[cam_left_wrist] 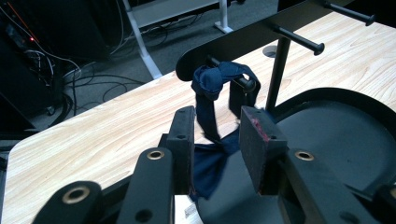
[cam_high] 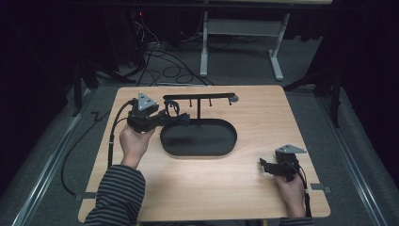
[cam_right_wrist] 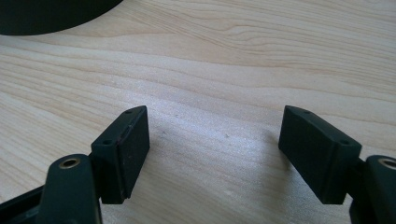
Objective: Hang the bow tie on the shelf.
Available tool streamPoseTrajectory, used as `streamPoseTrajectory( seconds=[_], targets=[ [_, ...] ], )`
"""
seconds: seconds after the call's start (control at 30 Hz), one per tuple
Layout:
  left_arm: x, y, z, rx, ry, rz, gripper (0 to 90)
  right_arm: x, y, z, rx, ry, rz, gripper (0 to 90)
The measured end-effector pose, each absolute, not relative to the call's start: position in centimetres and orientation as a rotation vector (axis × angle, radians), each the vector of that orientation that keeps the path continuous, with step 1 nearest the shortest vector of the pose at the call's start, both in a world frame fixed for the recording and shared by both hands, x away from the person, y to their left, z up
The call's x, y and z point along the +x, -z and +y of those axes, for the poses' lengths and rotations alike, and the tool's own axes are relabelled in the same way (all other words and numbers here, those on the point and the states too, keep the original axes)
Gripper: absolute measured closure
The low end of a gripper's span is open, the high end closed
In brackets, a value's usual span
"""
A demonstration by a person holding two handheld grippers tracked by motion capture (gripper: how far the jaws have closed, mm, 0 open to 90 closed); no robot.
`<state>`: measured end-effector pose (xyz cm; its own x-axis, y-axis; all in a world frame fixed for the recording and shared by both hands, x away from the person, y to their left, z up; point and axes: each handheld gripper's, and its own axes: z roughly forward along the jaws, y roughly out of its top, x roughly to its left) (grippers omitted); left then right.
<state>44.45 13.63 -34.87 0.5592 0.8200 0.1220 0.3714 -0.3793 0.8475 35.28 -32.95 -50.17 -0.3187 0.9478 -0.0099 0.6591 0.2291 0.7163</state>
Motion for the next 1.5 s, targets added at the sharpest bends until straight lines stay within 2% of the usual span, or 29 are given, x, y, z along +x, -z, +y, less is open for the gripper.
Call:
streamPoseTrajectory(
  seconds=[1.5],
  targets=[
    [40.6, 35.8, 17.0, 1.9, -0.619, 1.003, 64.7, 35.3, 50.2, -32.9, 1.473, -0.86, 2.062, 25.9]
  ],
)
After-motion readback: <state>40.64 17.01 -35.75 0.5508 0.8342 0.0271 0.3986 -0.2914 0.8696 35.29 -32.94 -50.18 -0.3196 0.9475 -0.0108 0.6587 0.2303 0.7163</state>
